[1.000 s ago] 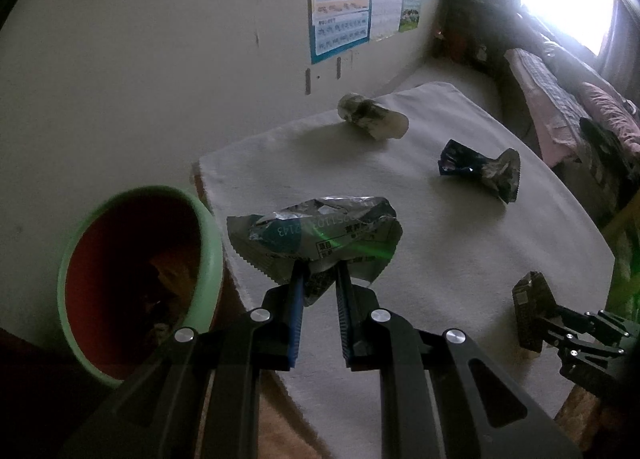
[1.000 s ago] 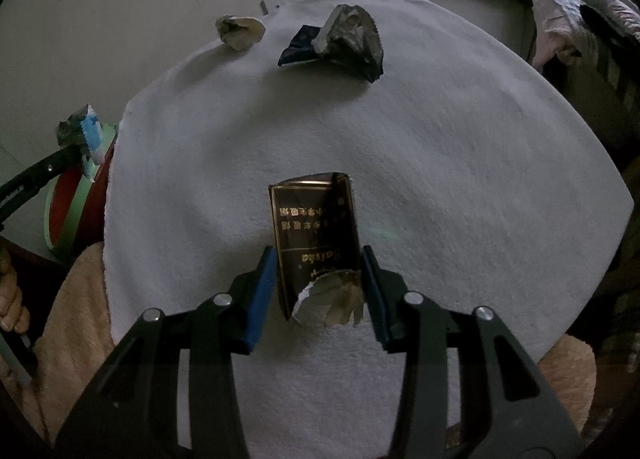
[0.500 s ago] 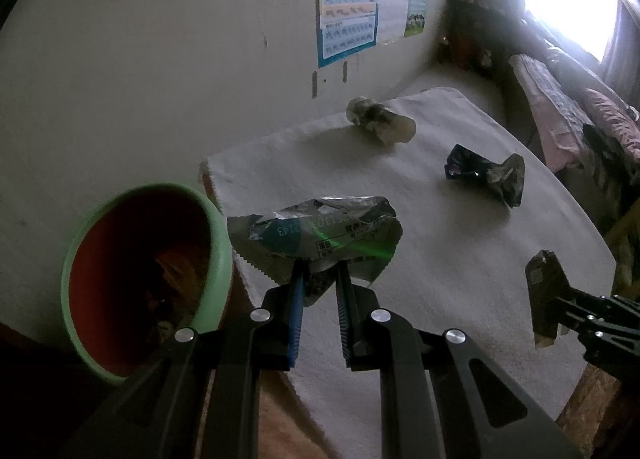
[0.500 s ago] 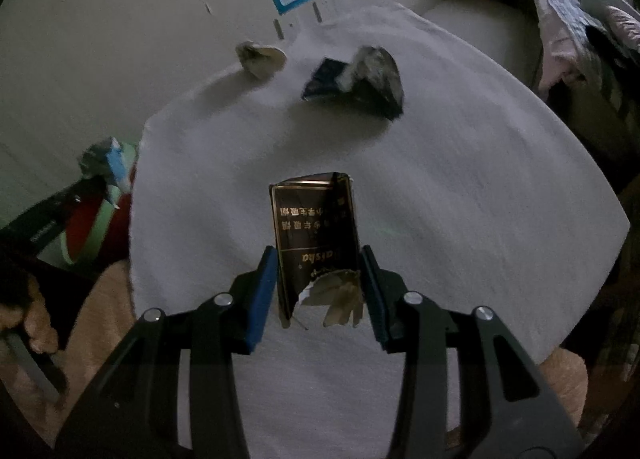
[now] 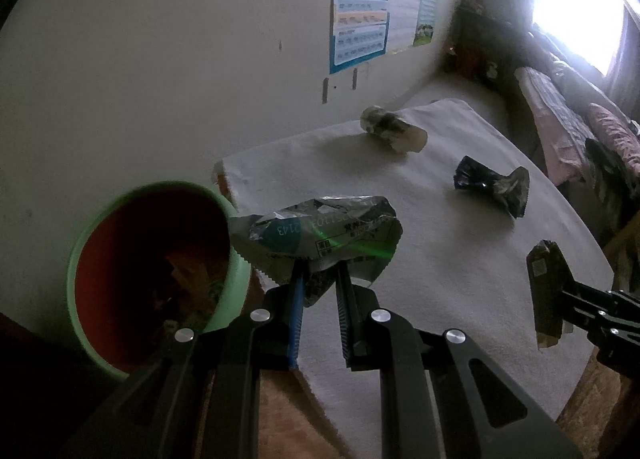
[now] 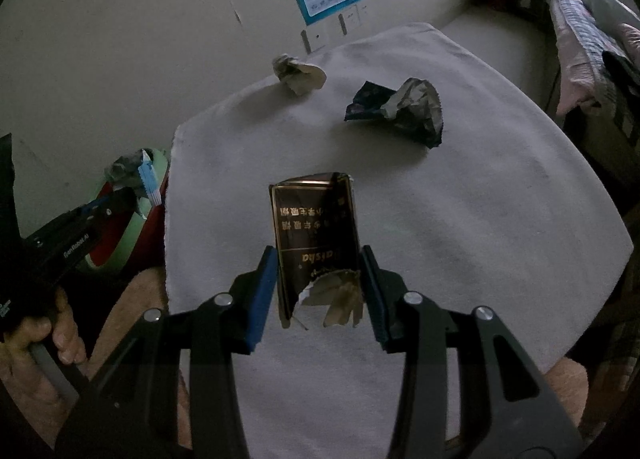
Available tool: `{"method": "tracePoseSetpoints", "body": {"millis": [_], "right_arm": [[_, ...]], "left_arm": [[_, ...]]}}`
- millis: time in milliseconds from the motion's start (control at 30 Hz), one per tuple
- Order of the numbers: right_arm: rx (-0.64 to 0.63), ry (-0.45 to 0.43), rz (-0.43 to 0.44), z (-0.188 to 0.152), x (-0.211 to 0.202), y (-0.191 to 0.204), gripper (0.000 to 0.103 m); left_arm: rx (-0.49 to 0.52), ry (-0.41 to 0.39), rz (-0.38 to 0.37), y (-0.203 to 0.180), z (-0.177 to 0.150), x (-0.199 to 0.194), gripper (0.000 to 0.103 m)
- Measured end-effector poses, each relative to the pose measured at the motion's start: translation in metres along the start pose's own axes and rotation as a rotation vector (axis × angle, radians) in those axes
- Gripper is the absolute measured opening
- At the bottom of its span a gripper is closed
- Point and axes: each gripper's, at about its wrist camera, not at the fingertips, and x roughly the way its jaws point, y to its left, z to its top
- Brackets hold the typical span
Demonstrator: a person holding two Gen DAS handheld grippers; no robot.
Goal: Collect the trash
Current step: 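Carry the blue-white wrapper toward the bucket with the left gripper while the right holds the pack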
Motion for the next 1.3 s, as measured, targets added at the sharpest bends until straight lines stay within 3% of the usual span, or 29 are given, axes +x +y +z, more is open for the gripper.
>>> {"method": "tracePoseSetpoints", "body": {"millis": [533,1300], "right_arm": [[-0.070,-0.005,0.036,0.013,0.003,0.037,0.041],[-0.032,0.008,0.039,0.002,0.003,0.028,0.041]], "left_arm": [[-0.059,-0.006,0.032,0.026,-0.001,-0.002,0.013],[-0.092,-0.019,0.048,0.041,-0.007,-0.012,0.013]]}}
